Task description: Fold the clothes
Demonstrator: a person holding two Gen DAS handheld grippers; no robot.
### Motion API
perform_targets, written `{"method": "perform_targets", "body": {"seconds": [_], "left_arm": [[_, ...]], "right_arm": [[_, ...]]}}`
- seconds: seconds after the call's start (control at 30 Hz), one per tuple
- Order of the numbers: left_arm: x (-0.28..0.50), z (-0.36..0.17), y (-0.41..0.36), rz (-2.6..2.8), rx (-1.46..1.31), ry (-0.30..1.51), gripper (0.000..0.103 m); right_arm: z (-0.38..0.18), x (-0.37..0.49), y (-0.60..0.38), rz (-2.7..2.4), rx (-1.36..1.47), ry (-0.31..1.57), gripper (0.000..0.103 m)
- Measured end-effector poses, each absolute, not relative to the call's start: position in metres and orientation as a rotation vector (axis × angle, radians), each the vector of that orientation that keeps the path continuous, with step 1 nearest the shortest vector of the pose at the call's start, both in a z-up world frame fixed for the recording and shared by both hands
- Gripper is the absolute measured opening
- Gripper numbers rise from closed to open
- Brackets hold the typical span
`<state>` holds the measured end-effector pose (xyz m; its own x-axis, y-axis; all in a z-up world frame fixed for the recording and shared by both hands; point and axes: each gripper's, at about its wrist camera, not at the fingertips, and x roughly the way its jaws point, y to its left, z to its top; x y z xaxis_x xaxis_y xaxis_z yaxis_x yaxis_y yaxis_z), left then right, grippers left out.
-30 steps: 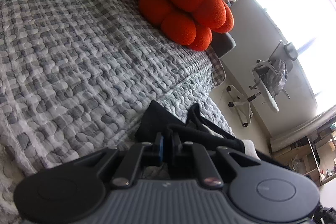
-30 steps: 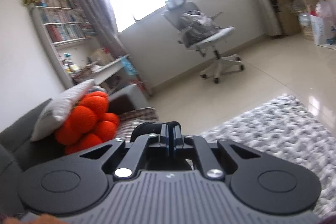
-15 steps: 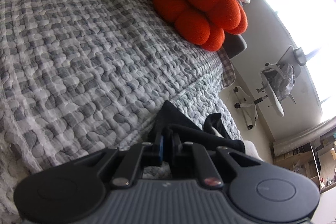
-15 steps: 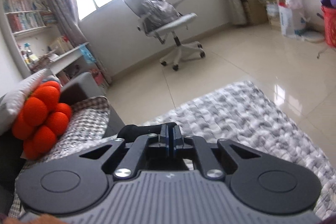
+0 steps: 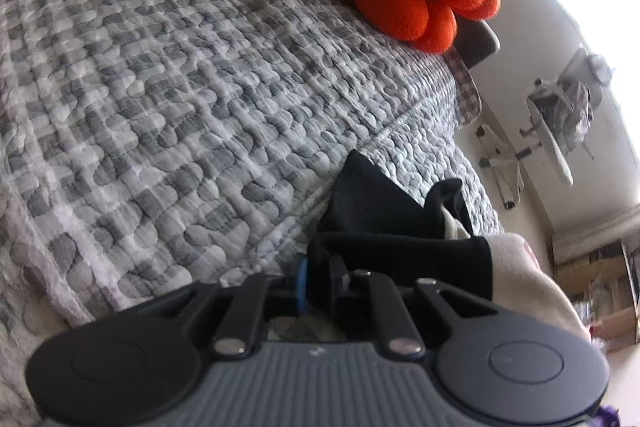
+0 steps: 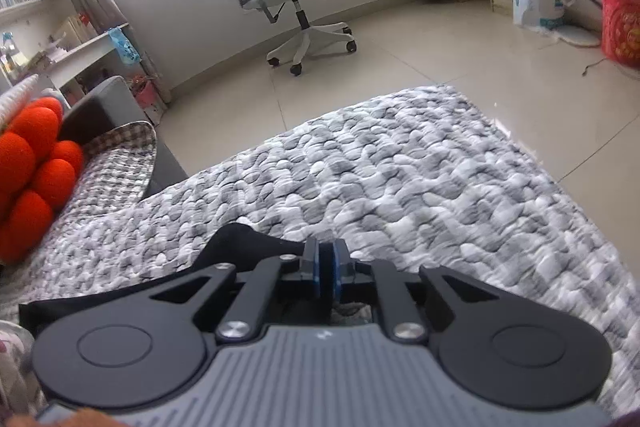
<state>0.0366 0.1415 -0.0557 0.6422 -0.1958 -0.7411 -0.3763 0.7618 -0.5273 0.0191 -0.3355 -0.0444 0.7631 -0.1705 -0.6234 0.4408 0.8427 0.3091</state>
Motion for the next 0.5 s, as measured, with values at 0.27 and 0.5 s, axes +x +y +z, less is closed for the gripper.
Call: {"method": "perform_targets", "body": {"seconds": [0.27, 0.5], "left_arm": [[0.028, -0.028, 0.133, 0.079, -0.644, 0.773, 0.055], [0.029, -0.014, 0.112, -0.08, -0.591, 0.665, 0.067]], "right_arm": [[-0.023, 0.011, -0.317, -0.282, 0.363, 0.544, 0.067], [-0.03, 0.032, -0.278, -0.1, 0.257, 0.549, 0.067]]}}
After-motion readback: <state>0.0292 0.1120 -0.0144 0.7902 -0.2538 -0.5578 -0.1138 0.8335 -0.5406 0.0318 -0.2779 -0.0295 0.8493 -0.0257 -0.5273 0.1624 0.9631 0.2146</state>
